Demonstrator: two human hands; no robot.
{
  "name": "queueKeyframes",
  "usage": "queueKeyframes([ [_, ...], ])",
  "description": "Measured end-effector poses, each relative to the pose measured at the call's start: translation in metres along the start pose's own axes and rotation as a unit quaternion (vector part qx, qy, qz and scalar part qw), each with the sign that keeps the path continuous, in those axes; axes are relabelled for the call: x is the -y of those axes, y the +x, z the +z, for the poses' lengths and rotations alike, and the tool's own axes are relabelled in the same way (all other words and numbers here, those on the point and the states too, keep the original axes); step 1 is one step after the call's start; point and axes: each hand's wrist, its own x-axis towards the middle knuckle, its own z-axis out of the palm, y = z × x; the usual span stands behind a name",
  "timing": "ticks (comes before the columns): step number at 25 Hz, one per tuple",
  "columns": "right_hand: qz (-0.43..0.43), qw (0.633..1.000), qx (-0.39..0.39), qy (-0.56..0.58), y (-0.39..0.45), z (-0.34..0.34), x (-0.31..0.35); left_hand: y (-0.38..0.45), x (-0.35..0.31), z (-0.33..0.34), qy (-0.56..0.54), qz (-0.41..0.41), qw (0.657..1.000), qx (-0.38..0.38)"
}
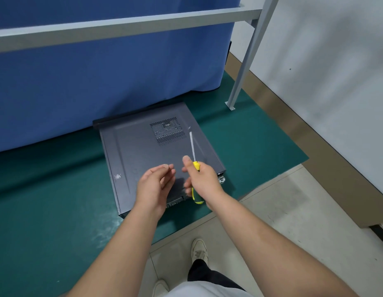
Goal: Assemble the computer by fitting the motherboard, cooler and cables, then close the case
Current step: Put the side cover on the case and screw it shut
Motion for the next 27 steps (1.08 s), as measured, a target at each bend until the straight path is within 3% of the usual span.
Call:
queueKeyframes([
  [4, 0.062, 0.989, 0.132, -0.006, -0.005, -0.008, -0.009, 0.006, -0.011, -0.003, -0.114, -0.060, 0.992, 0.006],
  [7, 0.002, 0.979, 0.202, -0.041, -0.012, -0.014, -0.020, 0.007, -0.021, -0.009, -0.191, -0.087, 0.978, 0.009],
  [11, -0.084, 0.985, 0.101, -0.110, -0.020, -0.025, -0.030, 0.005, -0.029, -0.024, -0.275, -0.099, 0.956, 0.014],
  [13, -0.117, 0.986, 0.072, -0.093, -0.023, -0.027, -0.036, 0.003, -0.028, -0.029, -0.286, -0.101, 0.953, 0.018],
  [27, -0.125, 0.986, 0.084, -0.076, -0.025, -0.017, -0.040, -0.002, -0.030, -0.049, -0.285, -0.105, 0.952, 0.050],
])
